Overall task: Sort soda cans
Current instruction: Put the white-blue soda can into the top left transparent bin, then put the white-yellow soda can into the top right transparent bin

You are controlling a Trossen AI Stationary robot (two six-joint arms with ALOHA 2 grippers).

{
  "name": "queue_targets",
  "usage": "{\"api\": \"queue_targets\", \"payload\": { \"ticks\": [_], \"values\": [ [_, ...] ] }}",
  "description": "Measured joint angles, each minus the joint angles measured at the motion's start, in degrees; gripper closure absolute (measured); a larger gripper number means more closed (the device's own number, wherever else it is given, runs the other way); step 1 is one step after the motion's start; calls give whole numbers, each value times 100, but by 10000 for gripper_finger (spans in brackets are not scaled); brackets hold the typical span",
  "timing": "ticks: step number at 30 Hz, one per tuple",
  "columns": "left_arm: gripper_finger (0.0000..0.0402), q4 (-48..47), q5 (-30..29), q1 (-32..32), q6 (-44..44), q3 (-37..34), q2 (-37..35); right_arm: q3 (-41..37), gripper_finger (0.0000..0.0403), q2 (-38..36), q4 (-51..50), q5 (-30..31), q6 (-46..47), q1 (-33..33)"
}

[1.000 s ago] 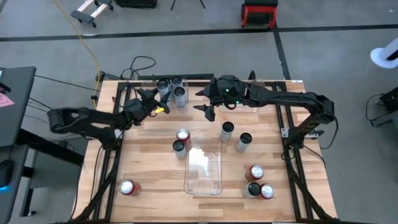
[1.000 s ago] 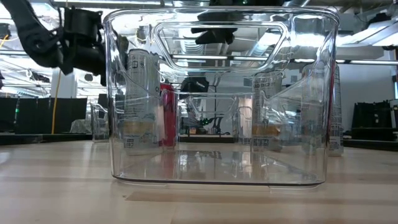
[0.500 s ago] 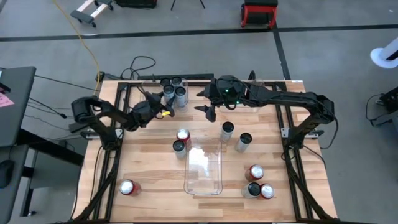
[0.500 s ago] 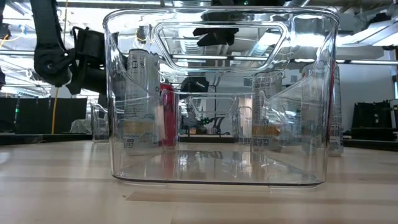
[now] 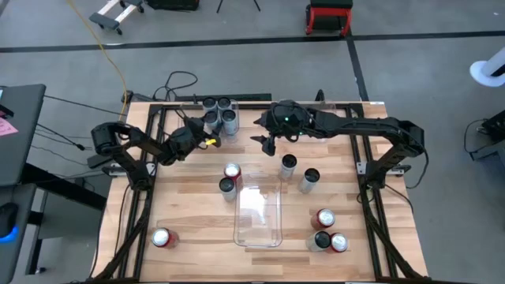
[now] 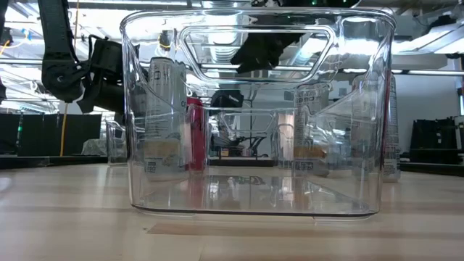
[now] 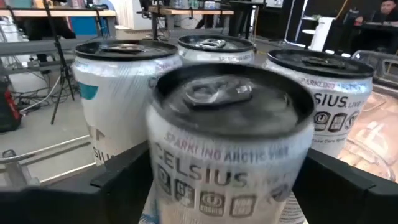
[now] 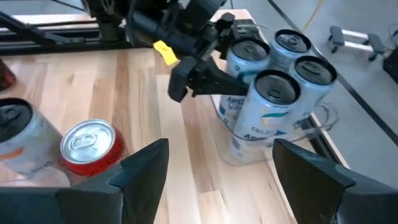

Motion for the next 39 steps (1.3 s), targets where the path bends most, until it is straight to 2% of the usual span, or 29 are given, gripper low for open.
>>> {"api": "queue_targets", "payload": {
  "ticks": [8, 13, 18, 25, 30, 34, 39],
  "values": [
    [66, -14, 0, -3, 168, -2, 0, 0, 97, -29, 129, 12, -158, 284],
    [66, -524, -8, -75, 557, -4, -360, 2, 97, -283, -87, 472, -202, 450],
    [66, -1513, 132, -156, 634, -4, -1509, 2, 97, -671, -806, 1389, -303, 615],
    [66, -3161, 280, -322, 663, -4, -3407, 2, 97, -1258, -1564, 1828, -99, 663],
    [66, -4078, 258, -670, 901, -4, -4726, -30, 97, -1759, -2385, 3308, 193, 1035],
    [66, -4548, 304, -934, 942, -4, -5583, -373, 97, -2245, -2552, 3797, 572, 1367],
    [66, -4036, 1561, -1654, 1009, -4, -6254, -846, 97, -2948, -3999, 4994, 2187, 1610]
  ]
}}
